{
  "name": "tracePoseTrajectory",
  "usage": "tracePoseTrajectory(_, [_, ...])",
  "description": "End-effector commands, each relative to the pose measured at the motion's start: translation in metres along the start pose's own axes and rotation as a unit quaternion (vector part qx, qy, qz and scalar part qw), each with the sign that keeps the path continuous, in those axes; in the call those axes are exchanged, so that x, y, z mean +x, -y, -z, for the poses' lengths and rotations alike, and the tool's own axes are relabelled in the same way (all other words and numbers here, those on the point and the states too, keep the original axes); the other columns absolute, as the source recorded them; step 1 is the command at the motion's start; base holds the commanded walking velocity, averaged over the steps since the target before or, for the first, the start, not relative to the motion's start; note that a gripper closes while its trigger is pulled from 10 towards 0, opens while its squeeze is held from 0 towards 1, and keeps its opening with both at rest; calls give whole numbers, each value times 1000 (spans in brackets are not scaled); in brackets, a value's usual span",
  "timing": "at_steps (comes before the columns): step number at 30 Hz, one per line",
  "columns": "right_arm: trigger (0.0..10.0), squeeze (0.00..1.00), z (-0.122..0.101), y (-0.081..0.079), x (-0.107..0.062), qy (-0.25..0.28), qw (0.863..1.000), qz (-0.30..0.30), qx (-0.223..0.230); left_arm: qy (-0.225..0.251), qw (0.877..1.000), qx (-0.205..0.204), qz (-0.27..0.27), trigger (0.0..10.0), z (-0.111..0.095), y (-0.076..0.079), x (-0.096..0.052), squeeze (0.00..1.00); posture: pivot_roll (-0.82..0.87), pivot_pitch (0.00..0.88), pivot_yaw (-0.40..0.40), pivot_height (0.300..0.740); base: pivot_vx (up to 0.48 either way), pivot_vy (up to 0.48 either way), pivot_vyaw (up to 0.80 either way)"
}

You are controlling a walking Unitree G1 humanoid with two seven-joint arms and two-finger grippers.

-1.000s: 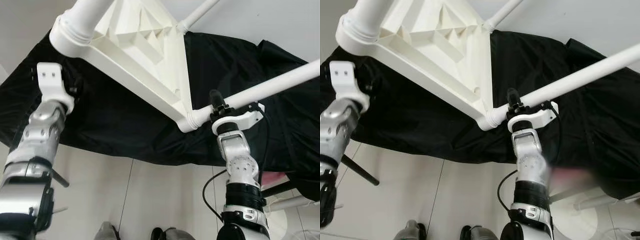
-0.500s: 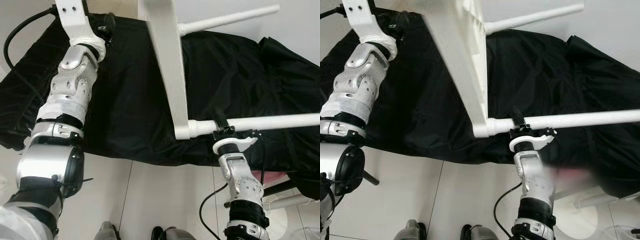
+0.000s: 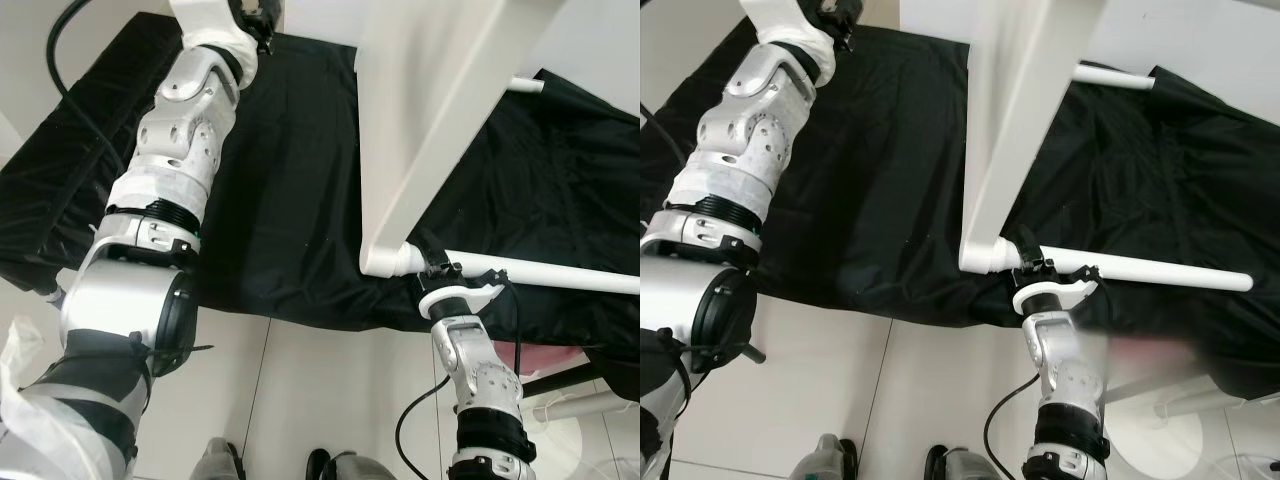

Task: Building children table

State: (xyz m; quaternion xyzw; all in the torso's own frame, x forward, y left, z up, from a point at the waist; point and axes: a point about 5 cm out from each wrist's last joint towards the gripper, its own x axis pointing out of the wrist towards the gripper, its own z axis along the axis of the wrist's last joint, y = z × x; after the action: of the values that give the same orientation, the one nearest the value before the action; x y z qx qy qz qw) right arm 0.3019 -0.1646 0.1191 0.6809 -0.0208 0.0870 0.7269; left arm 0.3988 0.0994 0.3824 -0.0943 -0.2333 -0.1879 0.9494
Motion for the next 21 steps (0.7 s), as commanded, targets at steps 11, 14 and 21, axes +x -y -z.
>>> tracePoseTrajectory(11, [10000, 0, 18, 13, -31, -10, 999, 17, 37, 2, 994, -7, 112, 10000, -10, 47, 12, 0, -5, 214, -62, 740, 0, 0, 0])
tracePoseTrajectory(14, [10000, 0, 10, 11, -49, -12, 1000, 8, 12, -1, 986, -19, 166, 10000, -7, 77, 10, 0, -13, 218, -59, 740, 0, 0, 0])
tracePoseTrajectory(21, [10000, 1000, 0, -5, -78, -13, 1000, -19, -15, -10, 981, -19, 192, 10000, -1, 92, 8, 0, -30, 228, -51, 740, 0, 0, 0])
